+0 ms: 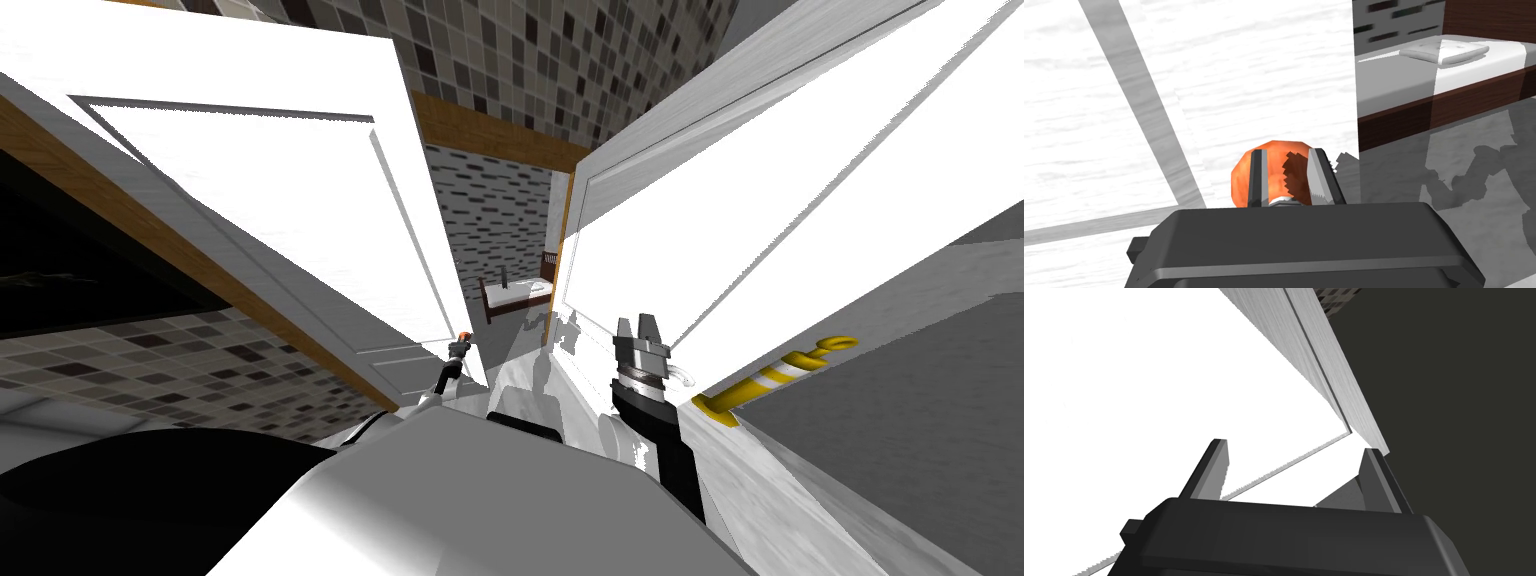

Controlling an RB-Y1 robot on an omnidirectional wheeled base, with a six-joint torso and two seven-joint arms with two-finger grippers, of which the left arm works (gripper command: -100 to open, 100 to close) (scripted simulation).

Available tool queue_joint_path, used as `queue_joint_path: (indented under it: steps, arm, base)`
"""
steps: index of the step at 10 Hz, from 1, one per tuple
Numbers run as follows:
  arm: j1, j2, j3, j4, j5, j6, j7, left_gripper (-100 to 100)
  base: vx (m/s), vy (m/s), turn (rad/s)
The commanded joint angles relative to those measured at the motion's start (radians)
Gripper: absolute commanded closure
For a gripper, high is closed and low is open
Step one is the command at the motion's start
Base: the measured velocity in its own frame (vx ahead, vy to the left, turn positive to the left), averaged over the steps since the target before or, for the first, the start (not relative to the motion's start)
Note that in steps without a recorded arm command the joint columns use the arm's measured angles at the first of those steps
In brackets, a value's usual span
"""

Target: Pull the door open

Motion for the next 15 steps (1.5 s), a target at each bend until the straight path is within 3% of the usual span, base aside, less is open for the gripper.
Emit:
queue_joint_path:
  steps: [1,6,15]
  arm:
    - [0.013,-0.008,-0.009,0.006,0.010,0.020,0.043,100]
    - [0.007,-0.006,-0.018,0.012,0.027,0.019,0.119,100]
    - [0.004,-0.005,-0.021,0.015,0.034,0.019,0.150,100]
  base:
    - [-0.021,0.013,-0.037]
    - [-0.030,0.018,-0.018]
    - [-0.007,0.004,-0.005]
